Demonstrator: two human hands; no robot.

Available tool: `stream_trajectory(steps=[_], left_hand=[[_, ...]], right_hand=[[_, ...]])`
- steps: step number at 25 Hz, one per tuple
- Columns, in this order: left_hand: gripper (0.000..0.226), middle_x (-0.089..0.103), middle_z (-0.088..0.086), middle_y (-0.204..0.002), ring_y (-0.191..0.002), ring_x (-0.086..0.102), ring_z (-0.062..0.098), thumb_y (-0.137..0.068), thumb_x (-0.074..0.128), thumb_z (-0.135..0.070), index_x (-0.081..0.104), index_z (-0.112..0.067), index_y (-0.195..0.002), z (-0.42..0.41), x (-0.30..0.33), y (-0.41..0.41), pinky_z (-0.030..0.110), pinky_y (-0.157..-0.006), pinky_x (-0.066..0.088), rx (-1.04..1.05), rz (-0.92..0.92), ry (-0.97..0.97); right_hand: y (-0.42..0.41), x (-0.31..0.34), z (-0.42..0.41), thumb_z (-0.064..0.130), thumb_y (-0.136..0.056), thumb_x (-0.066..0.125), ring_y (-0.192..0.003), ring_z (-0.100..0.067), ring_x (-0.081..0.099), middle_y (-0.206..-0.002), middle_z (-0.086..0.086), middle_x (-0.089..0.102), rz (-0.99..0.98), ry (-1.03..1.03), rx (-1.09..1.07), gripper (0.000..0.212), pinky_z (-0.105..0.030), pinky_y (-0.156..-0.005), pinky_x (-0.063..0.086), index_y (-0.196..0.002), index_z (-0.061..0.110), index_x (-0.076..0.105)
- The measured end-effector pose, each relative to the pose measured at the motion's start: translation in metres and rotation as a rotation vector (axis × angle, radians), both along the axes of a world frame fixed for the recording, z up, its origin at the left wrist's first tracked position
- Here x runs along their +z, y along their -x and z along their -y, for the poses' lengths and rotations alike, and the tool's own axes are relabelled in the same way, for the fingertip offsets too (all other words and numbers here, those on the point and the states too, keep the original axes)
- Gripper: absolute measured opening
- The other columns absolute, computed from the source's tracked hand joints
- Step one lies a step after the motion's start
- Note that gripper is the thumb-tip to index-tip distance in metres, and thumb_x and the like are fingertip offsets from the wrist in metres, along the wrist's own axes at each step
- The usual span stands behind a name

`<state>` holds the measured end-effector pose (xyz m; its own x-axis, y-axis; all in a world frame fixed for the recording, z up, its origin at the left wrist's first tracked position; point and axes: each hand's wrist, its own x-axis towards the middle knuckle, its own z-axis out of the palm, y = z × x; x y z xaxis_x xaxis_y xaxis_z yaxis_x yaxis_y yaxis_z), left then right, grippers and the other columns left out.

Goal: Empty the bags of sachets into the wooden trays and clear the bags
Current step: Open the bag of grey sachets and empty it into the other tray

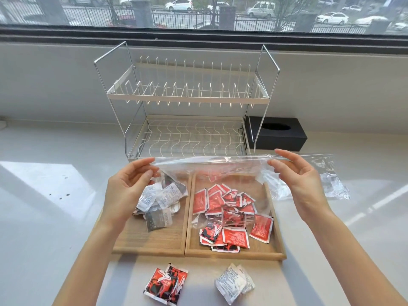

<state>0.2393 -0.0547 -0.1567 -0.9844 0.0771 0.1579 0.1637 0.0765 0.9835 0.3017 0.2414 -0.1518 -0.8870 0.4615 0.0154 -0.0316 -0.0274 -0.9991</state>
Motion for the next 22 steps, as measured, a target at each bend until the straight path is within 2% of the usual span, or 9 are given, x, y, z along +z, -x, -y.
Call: stream_trajectory(steps=[2, 5, 9, 12, 15, 17, 18, 20, 22], left_hand=[[0.037, 0.067, -0.009, -0.087, -0.082, 0.064, 0.0, -0.083, 0.057, 0.0, 0.059, -0.028, -0.106, 0.005, 0.001, 0.002, 0.008, -0.077, 0.05, -0.035, -0.004, 0.098], [0.043, 0.065, -0.027, -0.08, -0.079, 0.061, -0.007, -0.081, 0.062, -0.006, 0.054, -0.045, -0.097, 0.009, 0.007, 0.007, 0.009, -0.078, 0.048, -0.013, -0.104, 0.347], [0.029, 0.058, -0.015, -0.078, -0.068, 0.055, -0.013, -0.08, 0.065, -0.013, 0.057, -0.042, -0.08, 0.004, 0.022, 0.008, 0.004, -0.067, 0.043, 0.101, -0.261, 0.463], [0.022, 0.049, -0.014, -0.078, -0.061, 0.05, -0.008, -0.078, 0.066, -0.018, 0.058, -0.038, -0.071, 0.002, 0.029, 0.009, 0.006, -0.06, 0.039, 0.156, -0.294, 0.476], [0.017, 0.047, -0.011, -0.073, -0.055, 0.044, -0.001, -0.076, 0.068, -0.024, 0.06, -0.039, -0.07, 0.001, 0.032, 0.008, 0.006, -0.057, 0.036, 0.163, -0.268, 0.492], [0.014, 0.053, -0.006, -0.058, -0.051, 0.044, 0.002, -0.076, 0.068, -0.026, 0.063, -0.037, -0.069, -0.003, 0.034, 0.004, 0.006, -0.052, 0.034, 0.129, -0.218, 0.461], [0.011, 0.056, -0.004, -0.053, -0.046, 0.045, 0.003, -0.076, 0.068, -0.026, 0.064, -0.035, -0.07, -0.006, 0.034, 0.002, 0.005, -0.048, 0.033, 0.104, -0.19, 0.439], [0.008, 0.062, -0.003, -0.055, -0.036, 0.045, 0.007, -0.079, 0.065, -0.025, 0.065, -0.029, -0.073, -0.014, 0.034, -0.002, 0.006, -0.044, 0.035, 0.035, -0.146, 0.401], [0.008, 0.067, -0.005, -0.056, -0.034, 0.05, 0.009, -0.081, 0.063, -0.02, 0.065, -0.026, -0.076, -0.026, 0.033, -0.007, 0.008, -0.045, 0.04, -0.03, -0.116, 0.348]], right_hand=[[-0.002, 0.006, -0.002, 0.015, -0.078, 0.066, -0.073, 0.006, 0.064, -0.075, 0.013, 0.071, 0.004, -0.085, 0.062, 0.024, -0.004, -0.068, 0.049, -0.093, 0.034, 0.066], [-0.005, 0.012, -0.008, 0.014, -0.078, 0.067, -0.074, 0.002, 0.063, -0.076, 0.012, 0.069, 0.036, -0.241, 0.163, 0.028, -0.008, -0.073, 0.049, -0.093, 0.037, 0.066], [-0.008, 0.02, -0.009, 0.016, -0.08, 0.066, -0.079, -0.009, 0.064, -0.086, 0.009, 0.069, 0.021, -0.529, 0.142, 0.023, -0.016, -0.074, 0.051, -0.084, 0.039, 0.063], [-0.007, 0.026, -0.01, 0.022, -0.082, 0.063, -0.07, -0.006, 0.059, -0.083, 0.006, 0.066, -0.008, -0.614, 0.086, 0.013, -0.012, -0.067, 0.048, -0.08, 0.035, 0.062], [-0.01, 0.029, -0.011, 0.024, -0.083, 0.062, -0.054, -0.002, 0.048, -0.063, -0.002, 0.056, -0.042, -0.696, -0.005, 0.005, -0.006, -0.053, 0.036, -0.079, 0.025, 0.064], [-0.013, 0.028, -0.014, 0.025, -0.084, 0.061, -0.045, -0.006, 0.042, -0.048, 0.004, 0.047, -0.032, -0.662, -0.022, 0.007, -0.008, -0.047, 0.033, -0.078, 0.025, 0.063], [-0.015, 0.028, -0.016, 0.025, -0.086, 0.059, -0.042, -0.007, 0.042, -0.045, 0.003, 0.05, -0.022, -0.607, -0.007, 0.008, -0.008, -0.045, 0.033, -0.079, 0.026, 0.062], [-0.019, 0.028, -0.018, 0.021, -0.089, 0.055, -0.042, -0.007, 0.053, -0.051, 0.006, 0.063, -0.018, -0.427, 0.034, 0.01, -0.012, -0.045, 0.042, -0.081, 0.025, 0.059], [-0.024, 0.03, -0.023, 0.016, -0.091, 0.05, -0.057, -0.007, 0.066, -0.066, 0.005, 0.071, -0.021, -0.249, 0.033, 0.012, -0.014, -0.052, 0.051, -0.085, 0.021, 0.058]])
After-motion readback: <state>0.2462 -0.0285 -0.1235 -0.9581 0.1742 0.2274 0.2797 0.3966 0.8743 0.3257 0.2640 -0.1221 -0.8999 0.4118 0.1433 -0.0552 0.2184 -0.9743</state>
